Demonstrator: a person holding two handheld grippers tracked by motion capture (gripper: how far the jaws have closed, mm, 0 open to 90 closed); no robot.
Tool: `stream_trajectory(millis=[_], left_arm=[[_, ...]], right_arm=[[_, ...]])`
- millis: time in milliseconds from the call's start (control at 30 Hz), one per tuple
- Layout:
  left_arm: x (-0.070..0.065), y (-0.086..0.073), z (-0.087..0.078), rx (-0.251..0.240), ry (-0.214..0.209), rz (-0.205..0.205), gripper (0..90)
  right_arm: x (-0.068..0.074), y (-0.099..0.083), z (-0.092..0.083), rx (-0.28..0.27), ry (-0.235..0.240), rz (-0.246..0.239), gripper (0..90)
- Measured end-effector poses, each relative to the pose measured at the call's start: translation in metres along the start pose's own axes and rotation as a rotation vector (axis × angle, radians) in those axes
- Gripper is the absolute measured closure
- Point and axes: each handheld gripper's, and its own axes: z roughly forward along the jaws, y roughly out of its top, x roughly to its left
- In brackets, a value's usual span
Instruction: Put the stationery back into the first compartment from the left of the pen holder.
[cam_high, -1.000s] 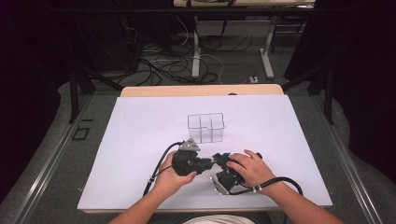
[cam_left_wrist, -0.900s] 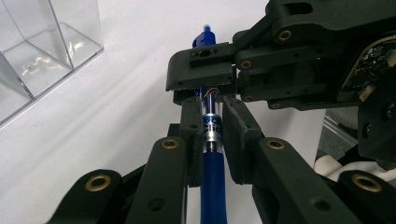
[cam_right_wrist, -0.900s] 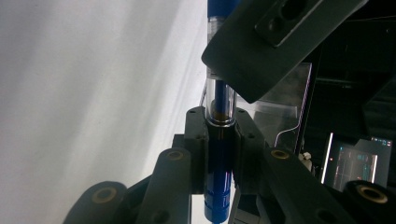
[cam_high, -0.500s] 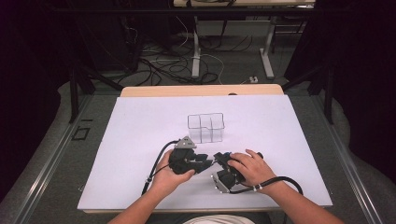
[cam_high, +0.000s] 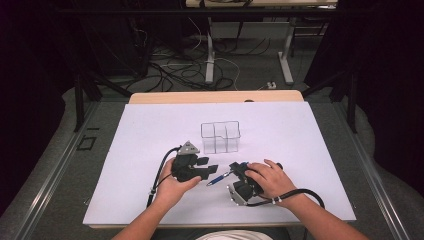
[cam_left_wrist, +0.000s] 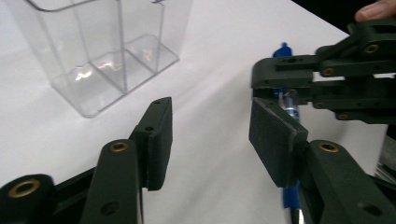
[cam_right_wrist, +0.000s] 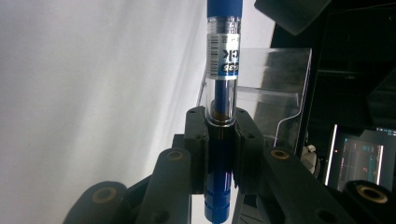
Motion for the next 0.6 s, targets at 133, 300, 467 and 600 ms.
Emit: stream_trajectory(millis=[133,300,467,600], left_arm=[[0.006,-0.001,-0.005,-0.024,0.037,-0.001,45.7],[0.013,-0.001,-0.012,-0.03,0.102,0.026,42.1],[0.025,-0.002,-0.02,-0.023,0.191,0.071,40.0],[0.035,-0.004,-0.029,-0.058,0.208,0.031,38.6]], right_arm=[[-0.001,0.0,0.0,0.001,-0.005,-0.002,78.9],[-0.003,-0.001,0.0,-0.016,-0.016,0.006,78.9],[-0.004,-0.002,-0.001,-0.02,-0.021,0.053,78.9],[-0.007,-0.004,-0.001,-0.051,-0.045,0.121,78.9]])
